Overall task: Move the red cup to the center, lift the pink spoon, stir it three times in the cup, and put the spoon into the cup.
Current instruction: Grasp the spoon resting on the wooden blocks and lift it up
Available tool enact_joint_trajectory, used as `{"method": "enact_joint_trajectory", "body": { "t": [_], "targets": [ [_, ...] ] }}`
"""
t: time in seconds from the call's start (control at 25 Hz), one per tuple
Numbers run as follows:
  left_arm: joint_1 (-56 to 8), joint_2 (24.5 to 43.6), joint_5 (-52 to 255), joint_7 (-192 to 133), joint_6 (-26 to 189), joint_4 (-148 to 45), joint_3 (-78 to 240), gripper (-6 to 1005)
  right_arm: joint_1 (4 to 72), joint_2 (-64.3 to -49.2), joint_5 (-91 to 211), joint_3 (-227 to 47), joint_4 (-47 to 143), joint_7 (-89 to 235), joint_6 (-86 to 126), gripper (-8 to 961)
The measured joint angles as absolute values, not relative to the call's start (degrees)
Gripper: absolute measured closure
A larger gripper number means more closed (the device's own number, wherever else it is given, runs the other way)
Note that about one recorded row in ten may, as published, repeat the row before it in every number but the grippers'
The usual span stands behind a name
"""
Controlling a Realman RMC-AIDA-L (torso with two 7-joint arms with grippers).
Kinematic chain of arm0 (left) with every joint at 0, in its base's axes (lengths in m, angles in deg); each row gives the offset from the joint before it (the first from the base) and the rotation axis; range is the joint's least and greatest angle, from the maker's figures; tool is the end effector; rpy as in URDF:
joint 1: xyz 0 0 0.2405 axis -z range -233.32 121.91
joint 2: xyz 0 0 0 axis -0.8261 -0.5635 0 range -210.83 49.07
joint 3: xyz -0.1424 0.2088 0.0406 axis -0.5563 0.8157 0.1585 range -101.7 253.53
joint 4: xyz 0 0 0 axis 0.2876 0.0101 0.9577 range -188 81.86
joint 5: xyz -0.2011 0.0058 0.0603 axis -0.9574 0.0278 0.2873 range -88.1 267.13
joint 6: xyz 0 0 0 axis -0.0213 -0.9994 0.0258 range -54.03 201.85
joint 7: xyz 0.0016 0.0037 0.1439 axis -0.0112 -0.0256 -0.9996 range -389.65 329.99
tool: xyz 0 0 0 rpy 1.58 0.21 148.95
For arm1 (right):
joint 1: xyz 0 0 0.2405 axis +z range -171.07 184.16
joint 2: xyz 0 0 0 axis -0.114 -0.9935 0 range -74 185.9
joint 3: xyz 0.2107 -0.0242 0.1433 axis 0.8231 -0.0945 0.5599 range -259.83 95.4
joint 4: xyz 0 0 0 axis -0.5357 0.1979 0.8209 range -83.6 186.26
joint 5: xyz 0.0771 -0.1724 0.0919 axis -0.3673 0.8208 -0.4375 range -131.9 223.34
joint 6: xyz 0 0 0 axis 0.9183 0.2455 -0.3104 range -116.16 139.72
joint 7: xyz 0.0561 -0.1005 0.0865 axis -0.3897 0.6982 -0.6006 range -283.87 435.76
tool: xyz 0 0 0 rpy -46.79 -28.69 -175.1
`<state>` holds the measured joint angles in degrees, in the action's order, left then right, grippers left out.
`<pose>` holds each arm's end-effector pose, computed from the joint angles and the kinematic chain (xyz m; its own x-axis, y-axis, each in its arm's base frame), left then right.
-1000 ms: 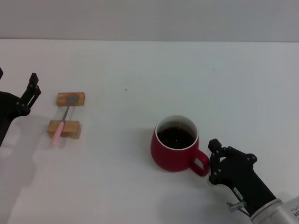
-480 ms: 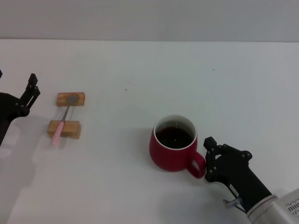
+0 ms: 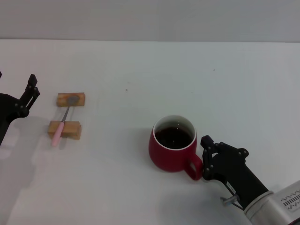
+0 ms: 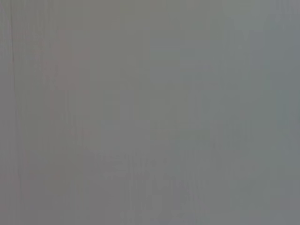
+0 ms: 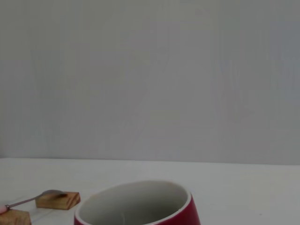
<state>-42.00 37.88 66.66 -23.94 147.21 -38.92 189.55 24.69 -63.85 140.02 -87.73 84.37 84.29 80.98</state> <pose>-0.3423 0.2798 -0.0068 0.7584 -0.1155 0.6415 0.6213 -0.1696 -0.7650 0.2730 0.2147 -0.1343 0.6781 -0.1700 -0.7151 -0.6987 -0.4513 -0.5552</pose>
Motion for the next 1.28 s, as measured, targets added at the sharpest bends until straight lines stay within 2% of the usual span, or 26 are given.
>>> {"method": "enact_joint_trajectory", "body": {
  "t": [1.28],
  "targets": [
    [-42.68, 37.86, 66.66, -23.97, 147.30, -39.66, 189.55, 170, 29.57, -63.94, 140.03, -86.79, 83.82, 83.42, 77.93, 953]
  ]
}}
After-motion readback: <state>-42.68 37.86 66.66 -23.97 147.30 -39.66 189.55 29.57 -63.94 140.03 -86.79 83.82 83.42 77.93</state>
